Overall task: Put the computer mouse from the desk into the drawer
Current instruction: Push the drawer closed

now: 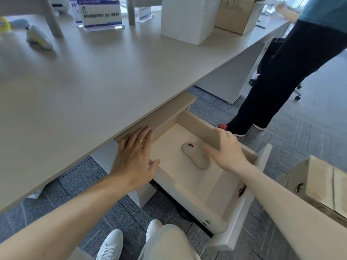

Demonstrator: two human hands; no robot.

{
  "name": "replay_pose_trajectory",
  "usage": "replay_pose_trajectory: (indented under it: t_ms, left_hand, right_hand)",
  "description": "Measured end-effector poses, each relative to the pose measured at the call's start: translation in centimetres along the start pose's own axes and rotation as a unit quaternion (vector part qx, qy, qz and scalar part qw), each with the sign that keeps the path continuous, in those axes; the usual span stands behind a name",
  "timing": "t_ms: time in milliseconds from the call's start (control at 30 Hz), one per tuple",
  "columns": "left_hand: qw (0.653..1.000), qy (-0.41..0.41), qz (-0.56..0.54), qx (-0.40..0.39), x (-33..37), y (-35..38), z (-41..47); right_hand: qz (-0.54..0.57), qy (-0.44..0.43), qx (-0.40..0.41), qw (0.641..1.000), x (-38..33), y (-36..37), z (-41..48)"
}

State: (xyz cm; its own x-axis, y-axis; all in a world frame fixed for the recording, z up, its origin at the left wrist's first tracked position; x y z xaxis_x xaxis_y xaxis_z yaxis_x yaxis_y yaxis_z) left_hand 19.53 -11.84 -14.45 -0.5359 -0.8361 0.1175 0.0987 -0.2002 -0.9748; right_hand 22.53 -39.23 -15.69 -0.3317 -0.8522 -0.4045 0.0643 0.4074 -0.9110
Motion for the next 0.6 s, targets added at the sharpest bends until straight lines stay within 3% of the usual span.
replay_pose_trajectory:
  t_ms: [67,133,233,300,600]
  left_hand:
    - [1.0,-0.004,-0.009,0.0,0.1,-0.4,-0.2]
    - [1.0,-0.013,-0.023,-0.01,-0.1,-0.2,0.0]
    - [0.999,-0.022,-0.037,-0.026,-0.1,-0.3,-0.1]
    - [0.998,-0.025,-0.045,-0.043,-0.1,-0.3,-0.2]
    - [0.996,-0.033,-0.059,-0.062,0.2,-0.3,-0.1]
  right_hand:
    - [0.019,0.037,0.057,0.998,3.2,-4.1,-1.5]
    - [0.072,0.13,0.07,0.986,7.7,-5.9,-3.0]
    - [0.222,0.287,-0.003,0.932,12.7,-4.1,-5.8]
    - [0.321,0.338,-0.064,0.882,13.2,-1.7,-7.5]
    - [0.423,0.317,-0.087,0.844,10.5,0.5,-7.6]
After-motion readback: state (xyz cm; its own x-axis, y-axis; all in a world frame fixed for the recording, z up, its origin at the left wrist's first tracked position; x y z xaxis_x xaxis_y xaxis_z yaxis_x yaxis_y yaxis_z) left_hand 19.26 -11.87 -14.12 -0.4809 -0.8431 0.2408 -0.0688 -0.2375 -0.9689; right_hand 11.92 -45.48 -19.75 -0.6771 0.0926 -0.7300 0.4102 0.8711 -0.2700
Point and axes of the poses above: each hand's wrist, its own z-axis towards the middle knuckle, its own y-axis out of the palm, x = y × z, the point moved 10 cm from there along z, towards the middle knuckle, and after that the axes turned 14 degrees about y, right-handed, at the moved point
